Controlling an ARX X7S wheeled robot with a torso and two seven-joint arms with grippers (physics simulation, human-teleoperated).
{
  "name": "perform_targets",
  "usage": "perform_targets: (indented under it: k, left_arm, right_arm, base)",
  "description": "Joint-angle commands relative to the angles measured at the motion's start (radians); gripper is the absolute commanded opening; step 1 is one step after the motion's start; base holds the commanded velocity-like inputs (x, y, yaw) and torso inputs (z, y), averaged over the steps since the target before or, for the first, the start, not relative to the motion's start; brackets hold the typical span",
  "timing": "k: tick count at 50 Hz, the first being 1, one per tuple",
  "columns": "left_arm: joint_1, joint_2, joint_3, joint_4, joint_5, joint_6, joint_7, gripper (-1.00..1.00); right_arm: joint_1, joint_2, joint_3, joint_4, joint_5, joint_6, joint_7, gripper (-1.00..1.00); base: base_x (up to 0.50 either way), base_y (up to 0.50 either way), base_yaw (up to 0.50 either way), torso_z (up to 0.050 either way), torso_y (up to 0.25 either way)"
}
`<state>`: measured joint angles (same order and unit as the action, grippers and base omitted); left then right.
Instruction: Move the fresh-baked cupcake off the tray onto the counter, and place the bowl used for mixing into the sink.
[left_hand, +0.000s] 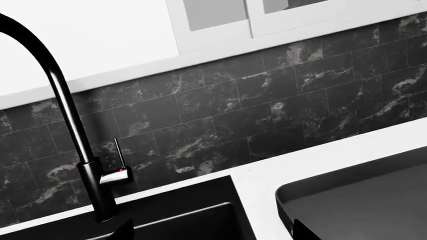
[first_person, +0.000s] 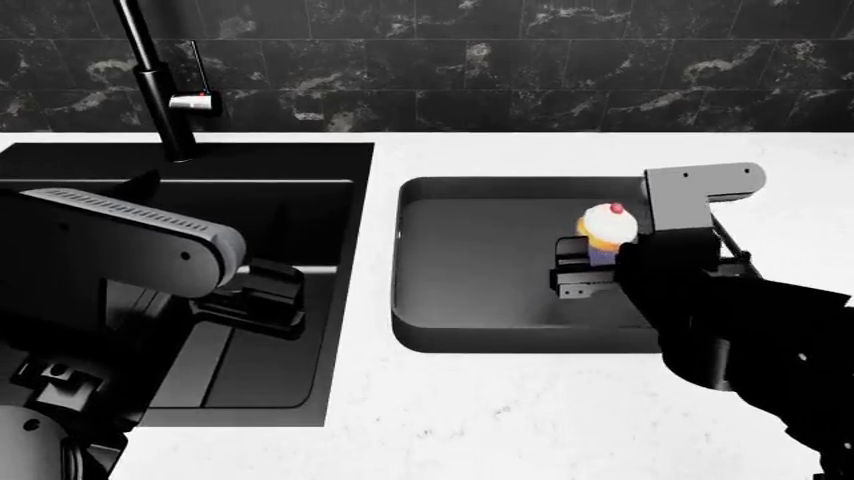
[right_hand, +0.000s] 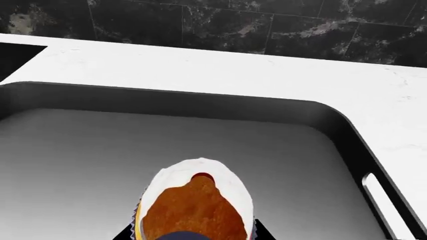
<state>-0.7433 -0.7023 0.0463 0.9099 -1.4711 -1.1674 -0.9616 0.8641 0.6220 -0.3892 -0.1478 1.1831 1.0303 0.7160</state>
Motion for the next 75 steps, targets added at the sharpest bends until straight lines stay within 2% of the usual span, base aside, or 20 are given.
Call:
perform_targets:
  k: [1, 17, 27, 75]
  left_arm:
    - [-0.004, -0.005, 0.004, 0.001, -0.004, 0.006, -0.004, 1.0]
    - [0.014, -0.014, 0.001, 0.009, 0.008, 0.02, 0.0, 1.0]
    - [0.01, -0.025, 0.001, 0.01, -0.006, 0.025, -0.015, 1.0]
    - [-0.015, -0.047, 0.024, 0.003, -0.024, 0.039, -0.032, 1.0]
  right_arm:
    - [0.018, 0.036, 0.042, -0.077, 0.041, 0.02, 0.013, -1.0]
    - [-0.014, 0.074, 0.093, -0.195, 0.121, 0.019, 0.049, -1.0]
    - [-0.033, 0.096, 0.062, -0.24, 0.051, -0.017, -0.019, -1.0]
    - [-0.032, 0.108, 0.039, -0.253, 0.012, -0.039, -0.036, -1.0]
  base:
    - [0.0, 0.0, 0.0, 0.0, 0.0]
    - [0.0, 0.0, 0.0, 0.0, 0.0]
    - [0.0, 0.0, 0.0, 0.0, 0.0]
    - [0.0, 0.5, 0.0, 0.0, 0.0]
